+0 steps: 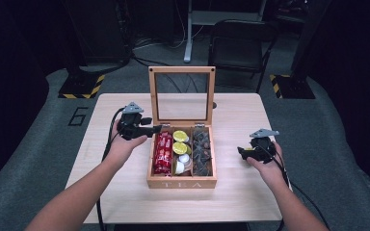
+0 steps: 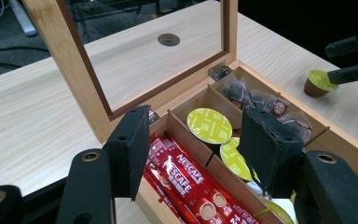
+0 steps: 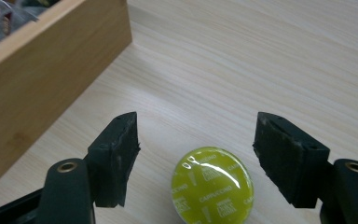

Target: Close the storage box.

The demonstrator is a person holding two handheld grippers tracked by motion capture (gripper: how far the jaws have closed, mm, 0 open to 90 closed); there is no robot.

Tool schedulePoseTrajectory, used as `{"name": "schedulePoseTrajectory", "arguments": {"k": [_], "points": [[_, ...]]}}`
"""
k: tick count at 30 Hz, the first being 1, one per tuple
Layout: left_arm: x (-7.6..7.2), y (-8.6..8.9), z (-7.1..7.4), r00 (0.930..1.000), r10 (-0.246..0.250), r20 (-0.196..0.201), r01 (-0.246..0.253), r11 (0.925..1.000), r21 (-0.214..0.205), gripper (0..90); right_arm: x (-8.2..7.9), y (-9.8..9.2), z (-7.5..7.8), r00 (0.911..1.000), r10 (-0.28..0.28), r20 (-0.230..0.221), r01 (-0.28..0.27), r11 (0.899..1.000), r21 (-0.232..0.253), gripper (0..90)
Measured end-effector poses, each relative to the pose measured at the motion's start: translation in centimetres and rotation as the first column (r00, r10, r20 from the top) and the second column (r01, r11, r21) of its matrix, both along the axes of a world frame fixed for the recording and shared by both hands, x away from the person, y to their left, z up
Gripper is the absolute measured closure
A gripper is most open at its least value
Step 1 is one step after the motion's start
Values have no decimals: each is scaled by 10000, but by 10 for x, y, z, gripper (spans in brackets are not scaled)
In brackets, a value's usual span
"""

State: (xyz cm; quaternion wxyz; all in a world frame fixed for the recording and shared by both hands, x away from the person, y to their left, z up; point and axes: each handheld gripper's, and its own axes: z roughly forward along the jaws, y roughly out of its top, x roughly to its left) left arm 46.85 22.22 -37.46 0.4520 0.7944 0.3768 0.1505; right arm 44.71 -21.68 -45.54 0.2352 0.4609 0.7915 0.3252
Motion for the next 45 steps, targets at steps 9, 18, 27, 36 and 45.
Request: {"name": "schedulePoseTrajectory", "arguments": {"k": [9,18,27,36,45], "points": [[1,2,1,10000,87,49,-86,9997,-207,431,0,13,8,9982,596,32,-596,9982,29,307],[1,5,1,9999,159,15,-159,9998,-149,431,0,28,20,9961,885,-4,-884,9959,186,314],[1,5,4,9998,170,78,-169,9998,-133,431,5,40,39,9892,1455,166,-1459,9890,252,329],[2,7,6,9998,189,87,-188,9998,-100,431,10,53,55,9858,1664,228,-1671,9854,332,331],[0,5,6,9996,242,108,-241,9996,-118,431,18,64,66,9829,1807,348,-1815,9832,190,331]]}}
